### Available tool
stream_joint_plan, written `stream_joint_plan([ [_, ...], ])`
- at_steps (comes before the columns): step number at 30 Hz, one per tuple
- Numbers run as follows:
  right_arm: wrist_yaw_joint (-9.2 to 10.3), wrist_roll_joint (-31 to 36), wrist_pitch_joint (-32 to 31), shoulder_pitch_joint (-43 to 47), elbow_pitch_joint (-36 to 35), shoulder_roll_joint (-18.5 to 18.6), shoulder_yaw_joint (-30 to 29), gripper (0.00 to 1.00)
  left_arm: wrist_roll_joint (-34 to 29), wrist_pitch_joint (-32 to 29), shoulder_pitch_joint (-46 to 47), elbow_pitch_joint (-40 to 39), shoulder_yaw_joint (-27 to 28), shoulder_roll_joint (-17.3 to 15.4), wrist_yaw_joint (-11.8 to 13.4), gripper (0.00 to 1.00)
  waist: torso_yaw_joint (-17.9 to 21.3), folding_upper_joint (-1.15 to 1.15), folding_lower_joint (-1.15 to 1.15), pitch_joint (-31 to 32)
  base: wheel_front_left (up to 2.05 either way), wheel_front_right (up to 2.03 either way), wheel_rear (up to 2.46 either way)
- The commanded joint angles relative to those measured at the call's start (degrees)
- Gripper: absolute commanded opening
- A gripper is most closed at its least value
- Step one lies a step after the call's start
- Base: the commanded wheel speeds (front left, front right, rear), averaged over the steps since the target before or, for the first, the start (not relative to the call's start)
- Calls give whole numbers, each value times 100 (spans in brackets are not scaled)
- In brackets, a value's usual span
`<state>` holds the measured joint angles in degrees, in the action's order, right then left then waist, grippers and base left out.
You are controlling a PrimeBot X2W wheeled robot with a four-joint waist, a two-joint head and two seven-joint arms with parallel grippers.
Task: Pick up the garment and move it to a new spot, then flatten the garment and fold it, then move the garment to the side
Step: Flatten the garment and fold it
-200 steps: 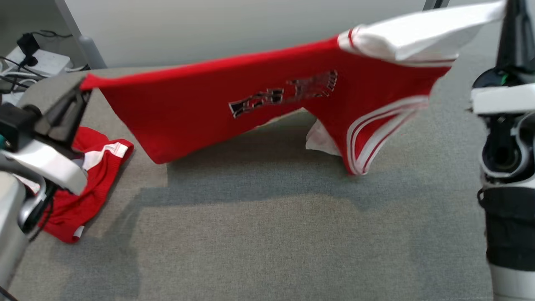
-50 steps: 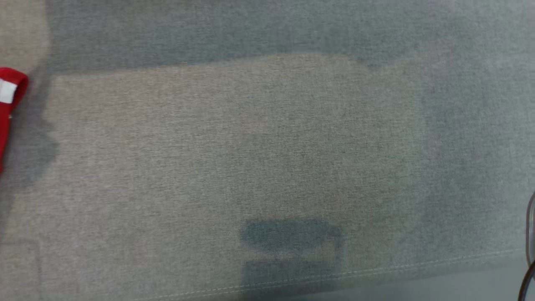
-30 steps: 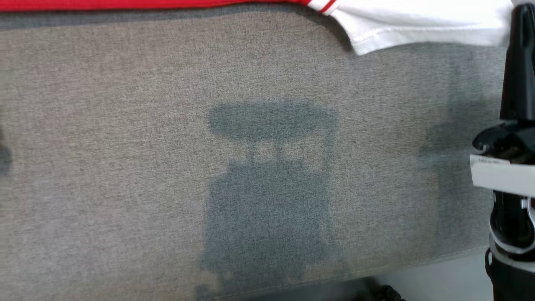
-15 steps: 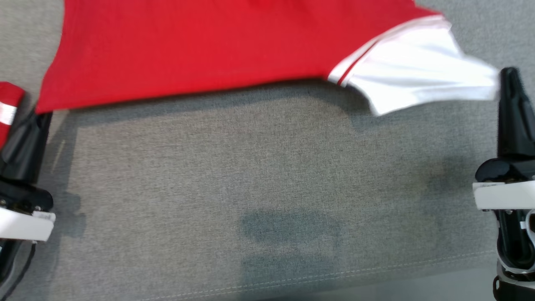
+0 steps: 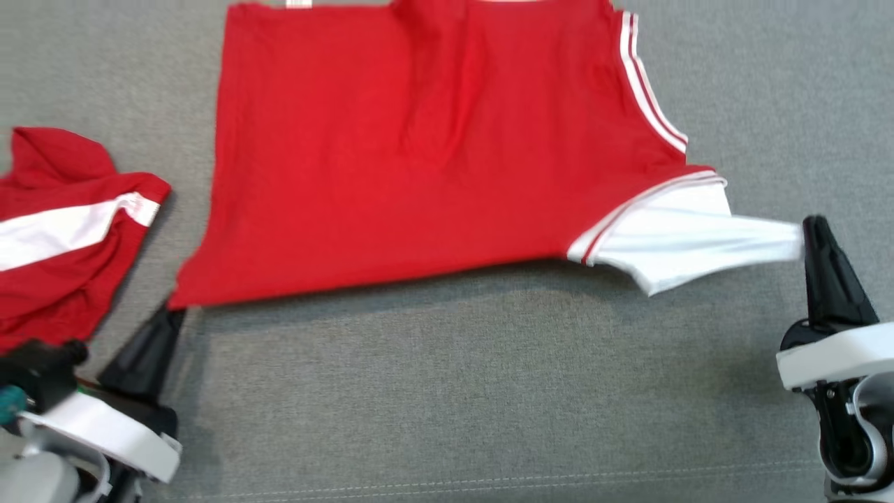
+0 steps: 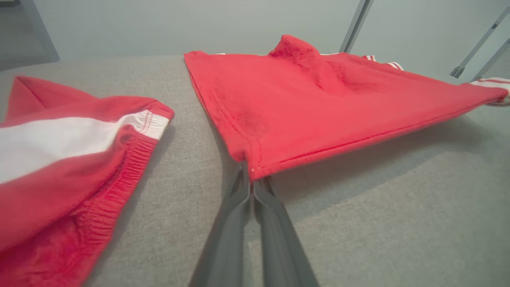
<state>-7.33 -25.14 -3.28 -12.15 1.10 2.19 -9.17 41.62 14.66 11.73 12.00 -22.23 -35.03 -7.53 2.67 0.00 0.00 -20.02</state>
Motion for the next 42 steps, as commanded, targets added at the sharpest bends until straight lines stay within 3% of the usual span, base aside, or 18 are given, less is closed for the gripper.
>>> stream_joint_plan([
  [1,-16,-16,-69,104,-47,68,4,0,-96,34,-25,32,172,-161,4,0,-120,0,0,265,0,0,0],
  [9,-16,7,-518,484,103,68,166,0,-400,34,-214,408,-32,161,4,1,-106,0,0,608,0,0,0],
  [10,-16,13,-573,534,99,68,209,0,-420,34,-234,449,-34,198,4,14,-99,0,0,644,0,0,0],
  [11,-16,1,-633,590,95,68,268,0,-440,34,-252,490,-32,235,4,20,-93,0,0,676,0,0,0],
  [13,-16,2,-708,701,83,68,351,0,-501,34,-292,569,-53,300,4,12,-84,0,0,729,0,0,0],
  [14,-16,-4,-739,750,81,68,383,0,-535,34,-309,598,-60,324,4,0,-80,0,0,744,0,0,0],
  [22,-16,-38,-836,944,191,68,451,0,-575,34,-401,813,-67,485,4,0,-60,0,0,876,0,0,0],
  [23,-16,-8,-832,951,232,68,433,18,-569,34,-397,819,-68,494,4,30,-60,0,0,876,0,0,0],
  [24,-16,12,-823,954,278,68,417,77,-575,34,-388,813,-68,498,4,85,-62,0,0,872,0,0,0],
  [25,-16,59,-822,957,323,68,415,100,-580,34,-381,801,-60,508,4,100,-65,0,0,866,0,0,0],
  [33,-16,787,-491,937,372,68,-1,100,-689,34,-408,681,263,633,4,100,-87,0,0,918,0,0,0],
  [42,-16,1339,581,883,182,68,2,100,-950,34,-655,492,1005,1068,4,100,-140,0,0,1279,0,0,0],
])
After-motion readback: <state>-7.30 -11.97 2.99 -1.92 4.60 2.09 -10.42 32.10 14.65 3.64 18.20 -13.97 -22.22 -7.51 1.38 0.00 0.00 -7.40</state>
